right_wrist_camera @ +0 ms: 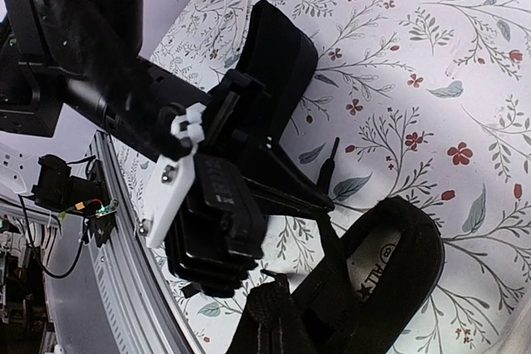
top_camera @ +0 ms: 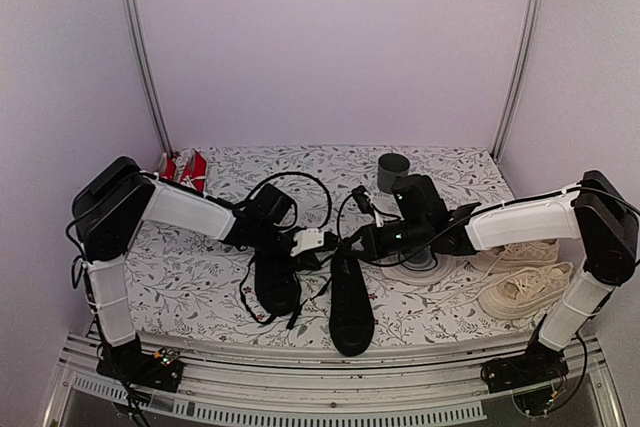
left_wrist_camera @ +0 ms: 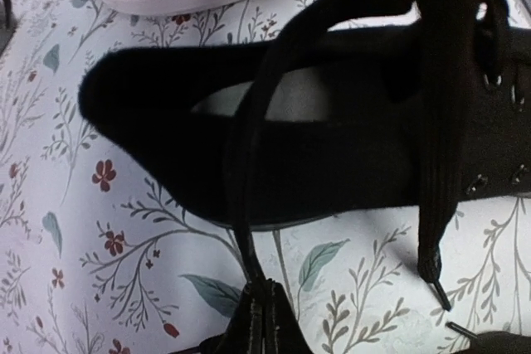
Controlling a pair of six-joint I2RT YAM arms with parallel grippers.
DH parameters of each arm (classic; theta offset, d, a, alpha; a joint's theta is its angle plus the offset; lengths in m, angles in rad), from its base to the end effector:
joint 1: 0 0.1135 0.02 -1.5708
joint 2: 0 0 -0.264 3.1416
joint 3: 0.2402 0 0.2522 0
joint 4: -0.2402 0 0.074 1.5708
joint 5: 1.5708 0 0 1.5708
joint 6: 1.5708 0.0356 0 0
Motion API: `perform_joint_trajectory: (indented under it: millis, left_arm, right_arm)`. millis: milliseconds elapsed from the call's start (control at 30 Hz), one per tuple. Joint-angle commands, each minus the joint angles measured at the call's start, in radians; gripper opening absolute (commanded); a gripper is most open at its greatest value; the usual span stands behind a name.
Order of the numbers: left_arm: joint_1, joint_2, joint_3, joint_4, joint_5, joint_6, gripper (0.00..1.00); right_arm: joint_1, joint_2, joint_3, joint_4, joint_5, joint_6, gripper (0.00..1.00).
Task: Tie the shoes
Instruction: Wrap the half-tied shoelace around a loop with the shoelace.
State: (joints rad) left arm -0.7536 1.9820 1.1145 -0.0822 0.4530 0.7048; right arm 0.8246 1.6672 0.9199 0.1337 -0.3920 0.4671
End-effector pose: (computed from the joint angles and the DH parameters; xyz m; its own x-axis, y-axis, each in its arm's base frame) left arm 0.2748 -0.2792 0.1213 0.0672 0.7358 -0.6739 0.9944 0.0062 0.1059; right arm 0.2298 0.2686 0.1922 -0.7501 -0.1983 -0.6309 -0.6192 0.5458 0.5646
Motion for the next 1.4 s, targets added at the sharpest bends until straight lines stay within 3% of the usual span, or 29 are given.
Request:
perform_joint_trajectory:
  millis: [0,267,600,933,1200,1367]
  left_arm:
    - [-0.014,-0.149,-0.112,0.140,-0.039,-0.084,0.00]
    - [-0.094,-0.410,-0.297,0.120,-0.061,-0.185,0.00]
    - [-0.234,-0.519,-0.361,-0.002,-0.061,-0.244,0.00]
    - [-0.364,-0.322,-0.194,0.225,-0.057,-0.241,0.00]
    - [-0.391,-0.175,-0.091,0.409,-0.081,-0.307,0.00]
    - [-0.408,-0.124,-0.028,0.357,-0.062,-0.293,0.23]
  right_arm:
    - [-0.001,-0.043,-0.014,0.017,0.008,-0.005,0.01]
    - [-0.014,-0.069,-0.018,0.022,0.010,0.002,0.01]
    - [-0.017,-0.065,-0.016,0.024,-0.002,0.002,0.01]
    - [-0.017,-0.055,-0.015,0.040,-0.022,0.017,0.01]
    - [-0.026,-0.053,-0.035,0.064,-0.038,0.032,0.01]
    - [-0.031,-0.050,-0.040,0.073,-0.050,0.041,0.01]
